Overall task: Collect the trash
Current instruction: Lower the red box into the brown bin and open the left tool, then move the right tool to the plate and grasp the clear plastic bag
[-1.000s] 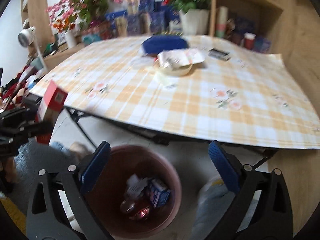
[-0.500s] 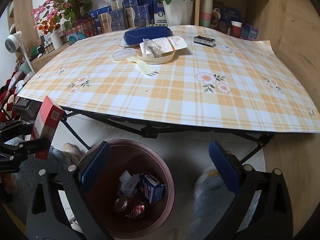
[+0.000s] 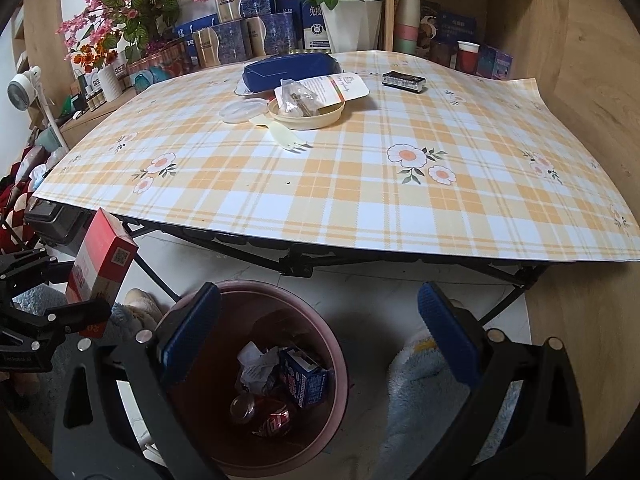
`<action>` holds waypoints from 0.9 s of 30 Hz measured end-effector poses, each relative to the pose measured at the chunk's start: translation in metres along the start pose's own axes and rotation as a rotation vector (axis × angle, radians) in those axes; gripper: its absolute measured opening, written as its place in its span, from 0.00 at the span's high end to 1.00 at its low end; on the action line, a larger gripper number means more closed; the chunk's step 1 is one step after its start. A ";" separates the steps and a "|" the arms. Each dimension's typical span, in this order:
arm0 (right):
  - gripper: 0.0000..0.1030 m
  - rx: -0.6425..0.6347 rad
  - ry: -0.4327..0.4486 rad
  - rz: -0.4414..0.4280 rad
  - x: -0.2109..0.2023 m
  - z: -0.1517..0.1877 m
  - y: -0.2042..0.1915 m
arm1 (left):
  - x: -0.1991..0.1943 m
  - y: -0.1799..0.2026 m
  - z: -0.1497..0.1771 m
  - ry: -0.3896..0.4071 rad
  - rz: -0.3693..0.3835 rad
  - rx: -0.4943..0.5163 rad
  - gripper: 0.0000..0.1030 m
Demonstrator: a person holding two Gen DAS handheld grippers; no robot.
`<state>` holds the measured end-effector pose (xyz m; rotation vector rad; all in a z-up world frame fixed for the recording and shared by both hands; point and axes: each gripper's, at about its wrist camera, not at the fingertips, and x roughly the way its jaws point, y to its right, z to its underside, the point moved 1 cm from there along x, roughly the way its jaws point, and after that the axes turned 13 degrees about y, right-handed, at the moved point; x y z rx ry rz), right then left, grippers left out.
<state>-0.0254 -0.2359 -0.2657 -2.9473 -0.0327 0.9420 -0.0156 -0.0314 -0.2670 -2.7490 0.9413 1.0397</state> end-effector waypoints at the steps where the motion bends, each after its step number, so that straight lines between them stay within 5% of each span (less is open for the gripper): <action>1: 0.06 0.000 0.000 0.000 0.000 0.000 0.000 | 0.000 0.000 0.000 0.001 0.000 -0.002 0.46; 12: 0.06 -0.003 -0.004 0.000 0.001 0.001 -0.001 | 0.001 0.001 -0.001 0.003 0.008 -0.001 0.46; 18: 0.06 -0.003 -0.004 0.000 0.001 0.001 -0.001 | -0.009 0.000 -0.005 0.055 -0.001 -0.006 0.33; 23: 0.06 -0.002 -0.003 0.001 0.001 0.001 -0.001 | -0.021 -0.006 -0.011 0.132 -0.102 -0.014 0.14; 27: 0.06 -0.001 -0.004 0.001 0.001 0.002 -0.001 | -0.027 -0.013 -0.015 0.162 -0.174 -0.029 0.11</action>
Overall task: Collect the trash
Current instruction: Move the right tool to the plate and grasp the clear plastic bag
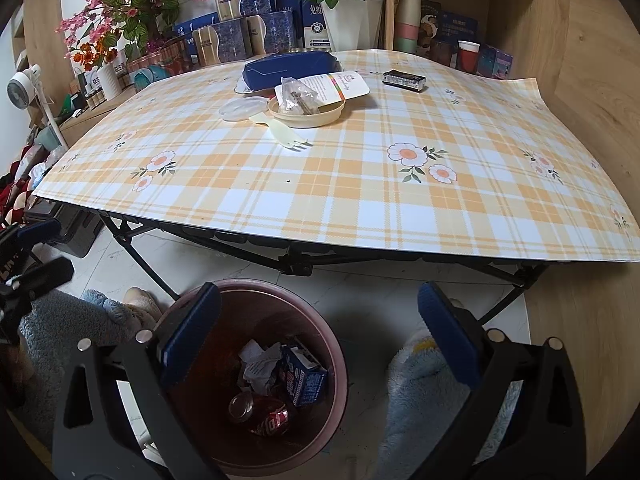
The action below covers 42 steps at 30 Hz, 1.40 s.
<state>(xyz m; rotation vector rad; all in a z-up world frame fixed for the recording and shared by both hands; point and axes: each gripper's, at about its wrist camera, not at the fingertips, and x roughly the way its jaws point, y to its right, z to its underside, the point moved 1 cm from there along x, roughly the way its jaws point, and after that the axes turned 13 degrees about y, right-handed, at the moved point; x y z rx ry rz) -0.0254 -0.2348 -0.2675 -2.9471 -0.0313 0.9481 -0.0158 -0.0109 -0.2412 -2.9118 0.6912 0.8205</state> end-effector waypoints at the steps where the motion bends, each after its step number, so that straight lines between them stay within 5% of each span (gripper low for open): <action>1: 0.06 0.001 0.000 0.000 0.000 0.000 0.000 | 0.000 -0.002 -0.001 0.001 -0.009 -0.006 0.10; 26: 0.06 0.028 -0.031 -0.035 0.011 -0.006 0.002 | 0.001 -0.023 -0.002 0.021 -0.079 -0.092 0.10; 42: 0.06 0.038 0.020 -0.019 0.046 -0.080 0.022 | 0.008 -0.051 -0.006 0.037 -0.150 -0.209 0.10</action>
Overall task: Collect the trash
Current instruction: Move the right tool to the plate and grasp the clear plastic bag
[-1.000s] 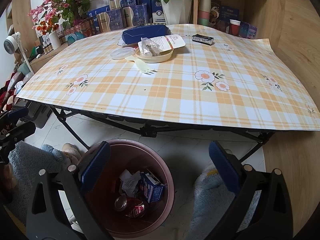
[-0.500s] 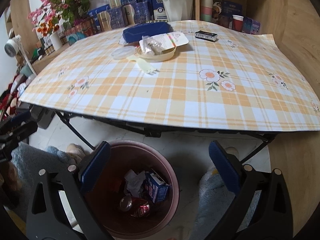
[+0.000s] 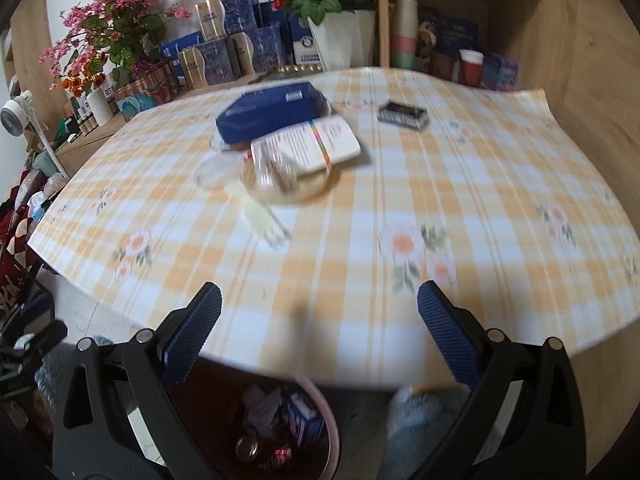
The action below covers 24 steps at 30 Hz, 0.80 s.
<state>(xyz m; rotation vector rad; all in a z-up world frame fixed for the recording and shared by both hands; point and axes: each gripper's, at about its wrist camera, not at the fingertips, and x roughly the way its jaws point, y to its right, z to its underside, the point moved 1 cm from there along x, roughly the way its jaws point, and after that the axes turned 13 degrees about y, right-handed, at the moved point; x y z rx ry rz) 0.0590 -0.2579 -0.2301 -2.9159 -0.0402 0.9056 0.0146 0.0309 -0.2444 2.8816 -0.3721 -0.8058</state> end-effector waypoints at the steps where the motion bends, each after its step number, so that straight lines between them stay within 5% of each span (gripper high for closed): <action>1: 0.06 -0.011 0.006 -0.010 0.005 -0.007 -0.002 | 0.002 -0.002 0.000 -0.003 -0.007 -0.010 0.10; 17: 0.34 -0.025 -0.058 -0.107 0.115 -0.062 -0.027 | 0.027 -0.001 -0.005 -0.041 0.011 -0.009 0.10; 21: 0.59 0.003 -0.113 -0.114 0.130 -0.058 -0.026 | 0.032 0.002 -0.014 -0.041 0.028 -0.017 0.10; 24: 0.65 0.011 -0.098 -0.149 0.125 -0.057 -0.025 | 0.039 0.006 -0.026 -0.048 0.044 -0.014 0.10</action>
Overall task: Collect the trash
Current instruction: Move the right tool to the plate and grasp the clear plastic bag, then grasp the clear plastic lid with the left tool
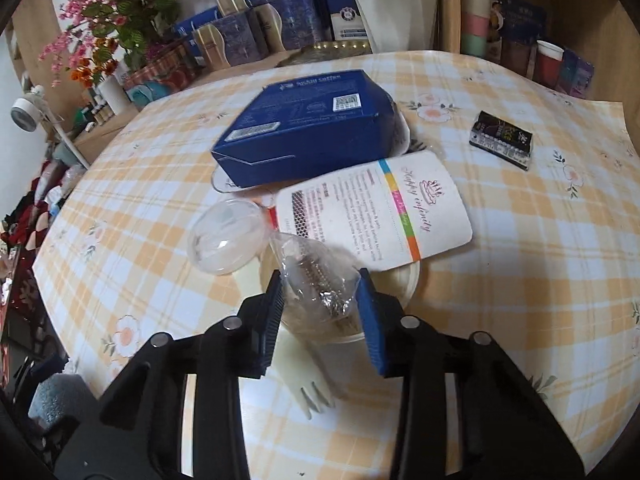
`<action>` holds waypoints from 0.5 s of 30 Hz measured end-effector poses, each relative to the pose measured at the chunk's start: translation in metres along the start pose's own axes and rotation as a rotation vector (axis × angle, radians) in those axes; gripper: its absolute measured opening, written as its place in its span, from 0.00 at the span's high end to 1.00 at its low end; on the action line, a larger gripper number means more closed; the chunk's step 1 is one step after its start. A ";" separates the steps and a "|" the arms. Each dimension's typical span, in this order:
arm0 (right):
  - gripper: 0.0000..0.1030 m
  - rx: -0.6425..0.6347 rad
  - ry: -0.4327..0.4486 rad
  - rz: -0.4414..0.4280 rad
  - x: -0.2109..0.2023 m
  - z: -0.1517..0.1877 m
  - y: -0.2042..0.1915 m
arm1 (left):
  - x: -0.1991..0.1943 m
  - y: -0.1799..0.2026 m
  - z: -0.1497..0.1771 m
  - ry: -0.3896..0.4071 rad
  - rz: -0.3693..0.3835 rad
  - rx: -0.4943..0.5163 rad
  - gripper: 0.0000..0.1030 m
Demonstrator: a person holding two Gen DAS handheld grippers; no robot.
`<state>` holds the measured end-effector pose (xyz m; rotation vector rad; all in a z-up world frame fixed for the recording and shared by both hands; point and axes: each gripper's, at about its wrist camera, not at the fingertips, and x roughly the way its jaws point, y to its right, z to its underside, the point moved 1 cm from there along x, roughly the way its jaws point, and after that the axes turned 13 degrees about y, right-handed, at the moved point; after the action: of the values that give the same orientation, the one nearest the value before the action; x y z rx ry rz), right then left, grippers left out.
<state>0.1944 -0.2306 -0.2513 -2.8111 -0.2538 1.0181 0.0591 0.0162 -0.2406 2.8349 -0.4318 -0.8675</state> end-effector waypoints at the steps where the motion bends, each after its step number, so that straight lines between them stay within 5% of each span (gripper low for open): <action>1: 0.67 -0.001 0.012 -0.008 -0.003 0.000 0.000 | 0.002 0.001 -0.004 -0.003 0.010 0.000 0.10; 8: 0.70 0.062 0.109 -0.039 -0.039 -0.011 0.011 | 0.036 0.028 -0.055 -0.053 0.162 0.014 0.10; 15: 0.71 0.136 0.166 -0.054 -0.065 -0.011 0.025 | 0.103 0.055 -0.083 -0.134 0.162 0.106 0.10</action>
<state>0.1547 -0.2691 -0.2069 -2.7293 -0.2307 0.7550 0.1750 -0.0639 -0.2148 2.7953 -0.7348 -1.0331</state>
